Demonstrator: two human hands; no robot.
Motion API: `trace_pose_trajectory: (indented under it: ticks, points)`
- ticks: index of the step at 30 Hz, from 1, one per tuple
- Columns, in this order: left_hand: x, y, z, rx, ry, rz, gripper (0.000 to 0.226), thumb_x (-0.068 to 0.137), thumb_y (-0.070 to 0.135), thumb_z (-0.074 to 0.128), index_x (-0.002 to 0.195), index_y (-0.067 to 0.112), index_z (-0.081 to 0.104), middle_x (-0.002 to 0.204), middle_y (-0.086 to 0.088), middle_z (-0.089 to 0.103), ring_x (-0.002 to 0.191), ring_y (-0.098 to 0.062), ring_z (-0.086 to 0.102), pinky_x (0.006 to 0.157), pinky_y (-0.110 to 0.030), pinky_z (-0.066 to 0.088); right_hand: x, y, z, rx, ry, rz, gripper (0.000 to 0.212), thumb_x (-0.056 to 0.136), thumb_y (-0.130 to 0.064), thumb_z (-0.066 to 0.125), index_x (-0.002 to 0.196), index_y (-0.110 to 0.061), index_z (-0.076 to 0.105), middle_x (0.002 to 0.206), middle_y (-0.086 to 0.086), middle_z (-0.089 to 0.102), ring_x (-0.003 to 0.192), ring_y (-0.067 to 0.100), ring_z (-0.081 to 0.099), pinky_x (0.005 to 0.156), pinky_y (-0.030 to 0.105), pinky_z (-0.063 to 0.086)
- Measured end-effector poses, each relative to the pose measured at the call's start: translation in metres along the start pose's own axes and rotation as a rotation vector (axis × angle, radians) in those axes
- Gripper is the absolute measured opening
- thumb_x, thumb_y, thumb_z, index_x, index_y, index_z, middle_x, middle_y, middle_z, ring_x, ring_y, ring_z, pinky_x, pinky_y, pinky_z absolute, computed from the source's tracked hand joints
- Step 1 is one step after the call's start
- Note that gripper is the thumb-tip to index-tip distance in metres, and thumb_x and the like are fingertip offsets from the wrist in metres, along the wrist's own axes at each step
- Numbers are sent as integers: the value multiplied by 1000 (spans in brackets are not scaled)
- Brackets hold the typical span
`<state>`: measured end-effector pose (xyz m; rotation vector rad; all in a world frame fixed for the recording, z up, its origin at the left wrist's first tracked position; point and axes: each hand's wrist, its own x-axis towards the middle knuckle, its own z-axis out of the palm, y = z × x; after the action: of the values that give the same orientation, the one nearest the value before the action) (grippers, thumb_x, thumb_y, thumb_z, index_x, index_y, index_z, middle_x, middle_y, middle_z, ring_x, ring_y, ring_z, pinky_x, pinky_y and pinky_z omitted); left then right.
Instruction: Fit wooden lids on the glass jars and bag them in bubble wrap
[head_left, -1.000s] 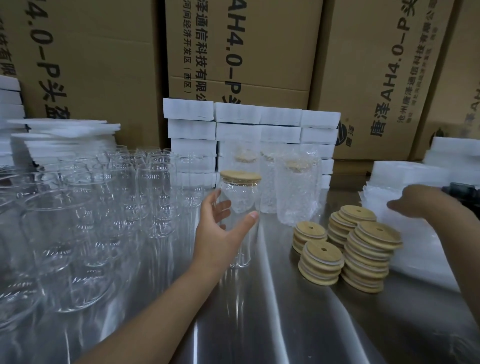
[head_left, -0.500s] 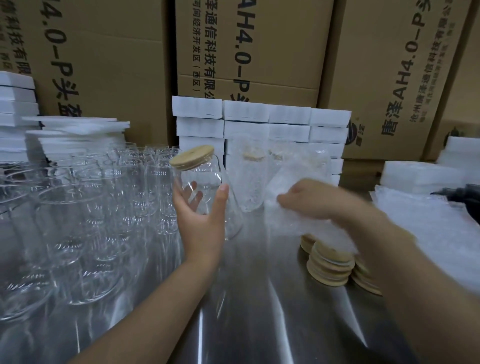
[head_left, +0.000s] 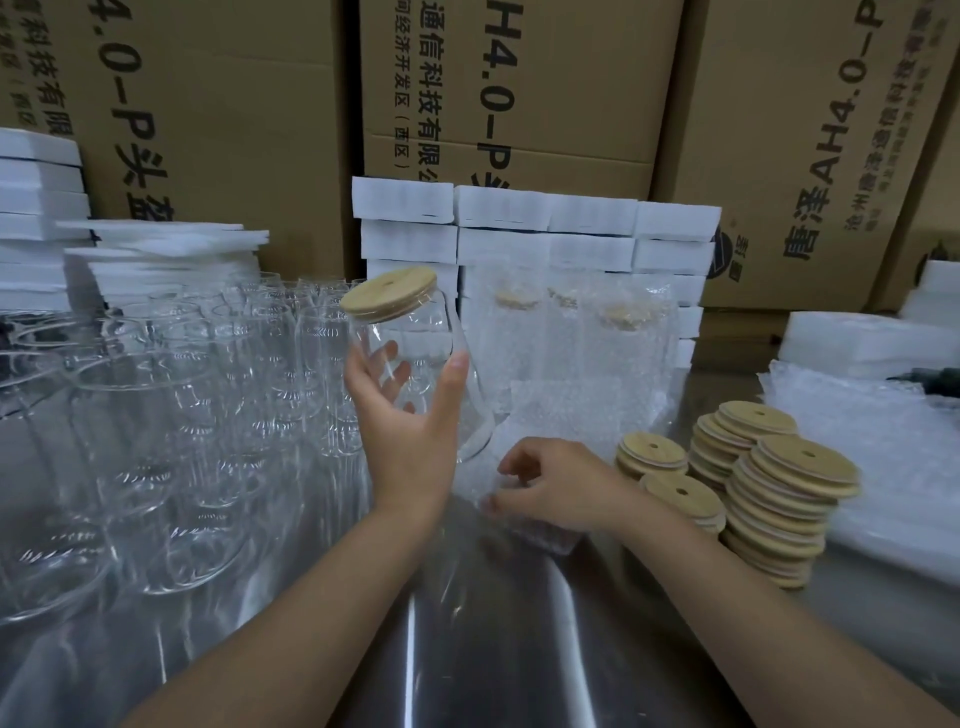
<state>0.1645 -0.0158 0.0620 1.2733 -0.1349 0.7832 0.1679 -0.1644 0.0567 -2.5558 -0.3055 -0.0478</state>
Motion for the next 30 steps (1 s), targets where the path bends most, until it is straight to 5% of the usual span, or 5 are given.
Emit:
trace_pose_trajectory:
  ticks: [6, 9, 13, 18, 30]
  points:
    - [-2, -2, 1, -22, -5, -7, 93, 67, 57, 67, 146, 24, 27, 136, 6, 49, 110, 14, 51, 71, 1, 42, 1, 0, 5, -119, 75, -90, 15, 74, -41, 72, 77, -28, 66, 81, -13, 62, 74, 4, 58, 55, 11, 37]
    - [-3, -5, 2, -7, -16, 7, 84, 75, 47, 70, 144, 23, 29, 135, 4, 49, 106, 18, 50, 73, 3, 41, -3, 0, 2, -32, -3, -71, 25, 67, -48, 74, 76, -26, 66, 62, -11, 66, 56, 1, 62, 44, 8, 39]
    - [-3, -7, 2, -3, -12, 12, 82, 77, 43, 70, 145, 20, 29, 135, 1, 49, 106, 16, 50, 73, 3, 41, -7, -3, 1, -126, -39, -107, 31, 63, -54, 73, 83, -34, 58, 81, -15, 60, 69, -2, 58, 50, 9, 38]
    - [-2, -9, 2, -10, 4, 8, 75, 83, 34, 72, 144, 24, 30, 134, 0, 50, 107, 12, 53, 72, -1, 44, -5, -3, 2, -188, 44, -152, 11, 78, -39, 66, 78, -31, 58, 77, -15, 56, 76, 8, 57, 58, 17, 37]
    - [-3, -10, 3, -6, 1, 10, 76, 84, 35, 71, 144, 26, 27, 134, 2, 47, 97, 26, 50, 70, 1, 42, -5, -3, 11, -166, 64, -157, 10, 83, -33, 63, 80, -23, 61, 79, -13, 55, 75, 7, 54, 59, 15, 36]
